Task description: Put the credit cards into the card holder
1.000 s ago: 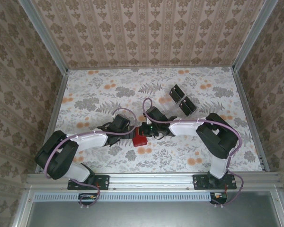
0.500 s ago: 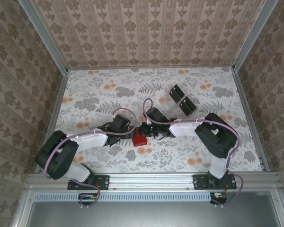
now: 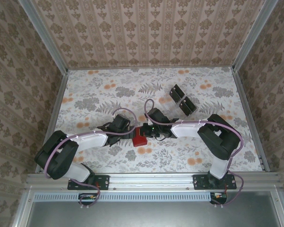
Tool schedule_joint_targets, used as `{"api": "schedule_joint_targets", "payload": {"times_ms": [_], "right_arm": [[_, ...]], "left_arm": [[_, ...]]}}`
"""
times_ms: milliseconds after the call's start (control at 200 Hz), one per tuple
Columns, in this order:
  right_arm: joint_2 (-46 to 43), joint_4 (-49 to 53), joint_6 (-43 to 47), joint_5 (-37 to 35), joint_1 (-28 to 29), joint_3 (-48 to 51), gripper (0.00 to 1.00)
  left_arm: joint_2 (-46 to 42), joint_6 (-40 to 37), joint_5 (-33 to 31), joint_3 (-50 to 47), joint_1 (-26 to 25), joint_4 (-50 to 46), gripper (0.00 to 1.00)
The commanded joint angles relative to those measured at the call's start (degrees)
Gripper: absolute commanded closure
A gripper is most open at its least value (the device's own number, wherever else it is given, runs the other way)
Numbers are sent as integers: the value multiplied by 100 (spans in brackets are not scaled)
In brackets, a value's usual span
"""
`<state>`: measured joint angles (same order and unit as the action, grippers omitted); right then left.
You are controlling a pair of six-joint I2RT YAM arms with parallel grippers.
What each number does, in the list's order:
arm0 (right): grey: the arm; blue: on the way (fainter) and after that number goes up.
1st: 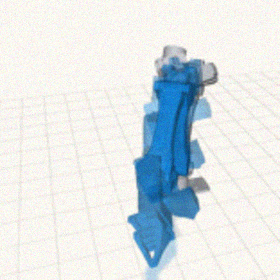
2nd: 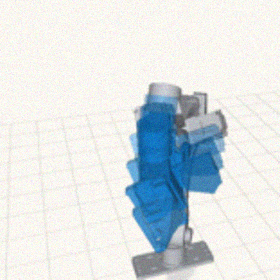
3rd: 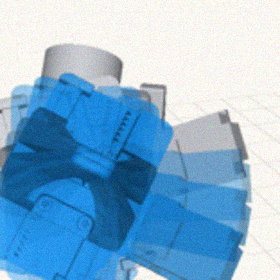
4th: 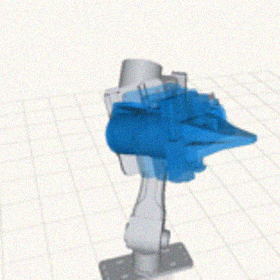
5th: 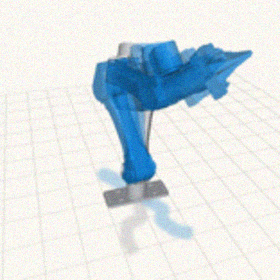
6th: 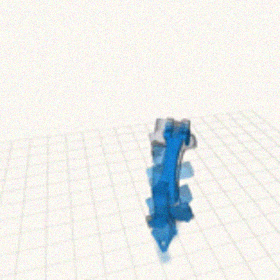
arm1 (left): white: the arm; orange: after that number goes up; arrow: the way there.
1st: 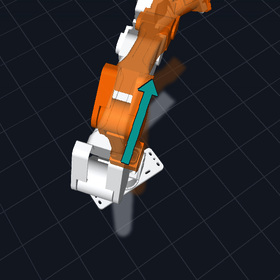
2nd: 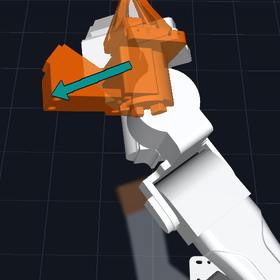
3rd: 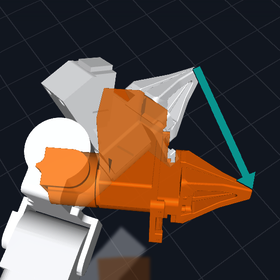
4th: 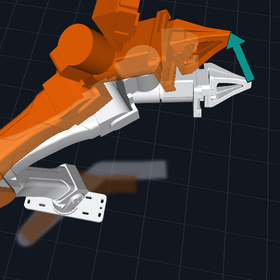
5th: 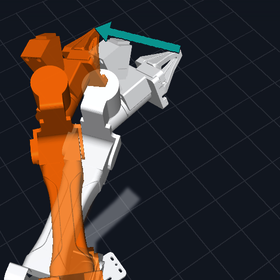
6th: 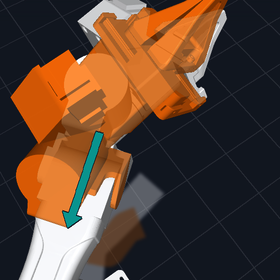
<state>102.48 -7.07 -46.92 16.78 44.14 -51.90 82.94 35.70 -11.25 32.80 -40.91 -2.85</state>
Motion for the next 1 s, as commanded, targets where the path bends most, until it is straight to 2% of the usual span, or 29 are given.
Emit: {"api": "schedule_joint_targets", "payload": {"times_ms": [0, 425, 795, 995], "right_arm": [[-49, 221, -48, 16, 36, 70, 100], [219, 254, -72, 71, 147, -57, 100], [311, 402, -97, -152, 181, 88, 100], [178, 235, -116, -55, 167, -31, 100]], "left_arm": [[354, 69, 545, -73, -58, 107, 0], [352, 68, 527, -107, -58, 127, 0], [346, 77, 545, -118, -57, 124, 0], [354, 69, 552, -113, -58, 118, 0]]}}
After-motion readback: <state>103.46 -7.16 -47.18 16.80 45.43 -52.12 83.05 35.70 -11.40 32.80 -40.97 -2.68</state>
